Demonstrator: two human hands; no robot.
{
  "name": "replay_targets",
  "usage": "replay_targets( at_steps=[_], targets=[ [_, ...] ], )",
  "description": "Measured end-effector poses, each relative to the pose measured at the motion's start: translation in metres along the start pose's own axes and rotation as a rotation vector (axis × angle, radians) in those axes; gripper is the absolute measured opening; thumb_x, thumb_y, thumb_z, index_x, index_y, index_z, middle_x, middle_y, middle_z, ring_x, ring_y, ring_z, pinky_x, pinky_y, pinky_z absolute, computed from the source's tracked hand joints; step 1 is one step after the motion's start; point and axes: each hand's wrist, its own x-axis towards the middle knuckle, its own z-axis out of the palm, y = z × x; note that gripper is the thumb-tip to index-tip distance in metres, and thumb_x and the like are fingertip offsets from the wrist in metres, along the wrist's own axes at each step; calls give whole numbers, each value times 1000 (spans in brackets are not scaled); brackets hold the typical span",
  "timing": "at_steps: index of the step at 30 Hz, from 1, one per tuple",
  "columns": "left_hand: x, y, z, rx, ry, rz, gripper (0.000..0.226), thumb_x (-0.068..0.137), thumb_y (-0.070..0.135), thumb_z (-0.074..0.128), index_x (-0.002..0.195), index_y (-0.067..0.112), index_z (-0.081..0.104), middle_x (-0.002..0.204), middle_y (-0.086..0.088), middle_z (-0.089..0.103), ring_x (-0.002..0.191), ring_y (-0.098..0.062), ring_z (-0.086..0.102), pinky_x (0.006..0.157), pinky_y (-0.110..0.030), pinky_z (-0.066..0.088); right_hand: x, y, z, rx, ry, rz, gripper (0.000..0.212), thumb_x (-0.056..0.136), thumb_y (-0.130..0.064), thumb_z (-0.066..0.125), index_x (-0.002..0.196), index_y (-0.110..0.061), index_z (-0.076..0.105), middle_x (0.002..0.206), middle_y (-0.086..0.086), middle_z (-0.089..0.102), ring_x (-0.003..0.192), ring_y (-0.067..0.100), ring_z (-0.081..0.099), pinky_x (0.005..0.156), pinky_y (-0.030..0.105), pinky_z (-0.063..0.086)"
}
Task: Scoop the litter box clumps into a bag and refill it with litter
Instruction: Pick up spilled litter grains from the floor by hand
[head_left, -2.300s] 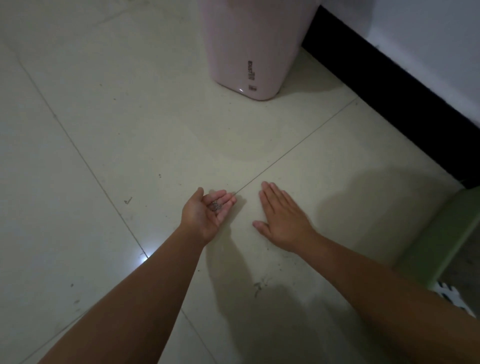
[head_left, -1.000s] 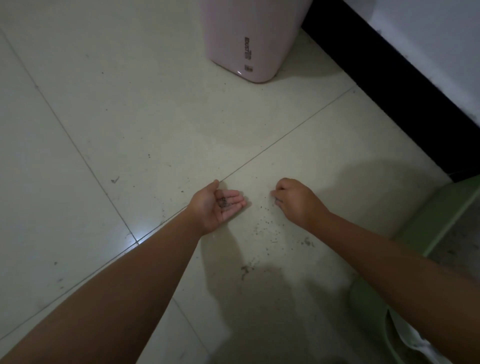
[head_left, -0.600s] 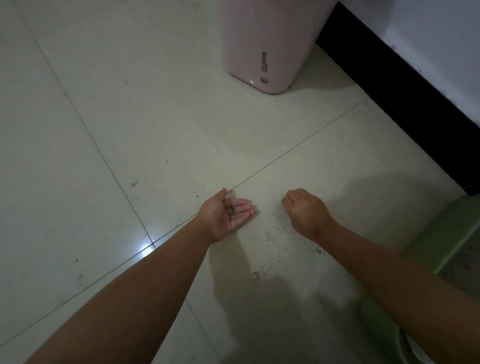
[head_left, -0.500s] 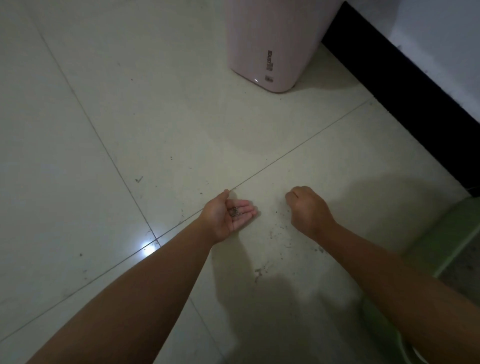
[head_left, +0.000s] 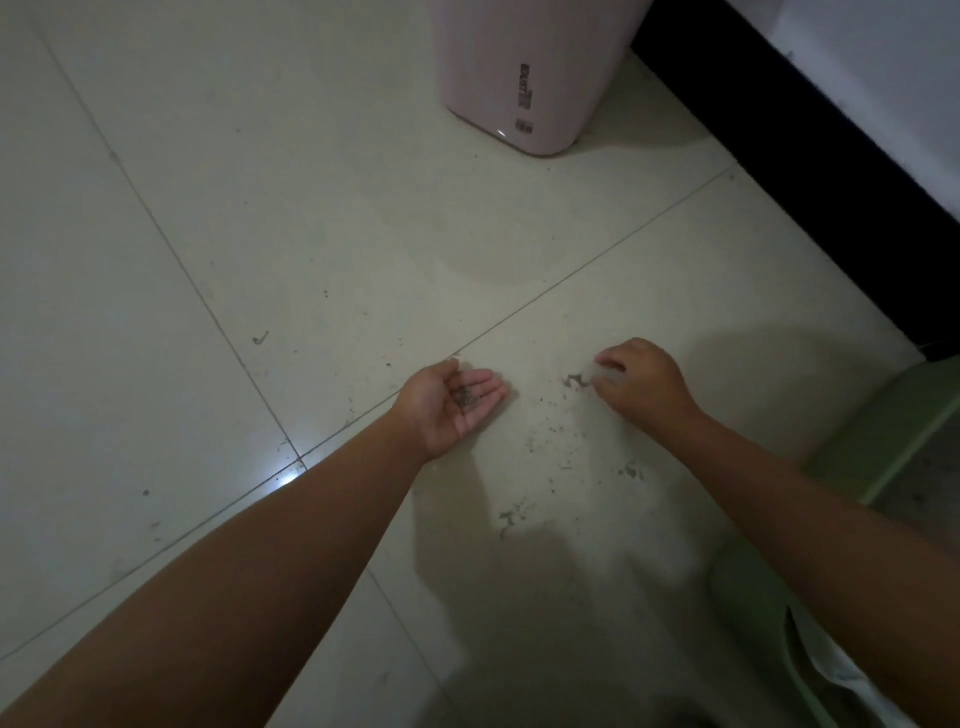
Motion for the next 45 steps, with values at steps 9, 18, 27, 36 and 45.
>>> replay_targets(
  at_steps=[9,18,27,36,45],
  targets=[
    [7,0,-7,33,-20,28,47,102,22,28,77,-7,54,48,-15,64,42,-22,65,47,-23,55,-6,-7,21,-54,-18,-111,31,84,-12,64,107,8,65,108,25,58,103,33,52,88,30,38],
    [6,-1,-9,28,-38,21,47,102,23,28,77,-8,55,52,-17,66,55,-26,70,45,-24,55,-6,-7,29,-256,-36,-363,13,54,5,67,45,0,61,49,12,56,43,27,58,40,19,49],
    [-1,2,-8,-5,-46,-31,48,102,24,26,92,-14,54,138,-29,41,131,-40,39,109,-42,29,2,-8,13,-467,-225,-341,31,96,-20,43,115,-3,60,119,13,54,115,24,46,94,26,32],
    [6,0,-15,-21,-86,-34,50,102,27,28,85,-11,55,70,-25,69,129,-39,41,61,-32,58,-1,-15,14,-446,-271,-201,27,85,8,43,102,3,63,108,17,58,104,28,56,81,27,46],
    [4,-3,-12,-36,-71,-8,50,102,27,27,89,-12,54,127,-29,52,130,-39,40,83,-34,51,-11,-26,20,-559,-23,-396,24,24,7,63,44,-4,54,43,11,53,35,23,53,35,15,40]
  ],
)
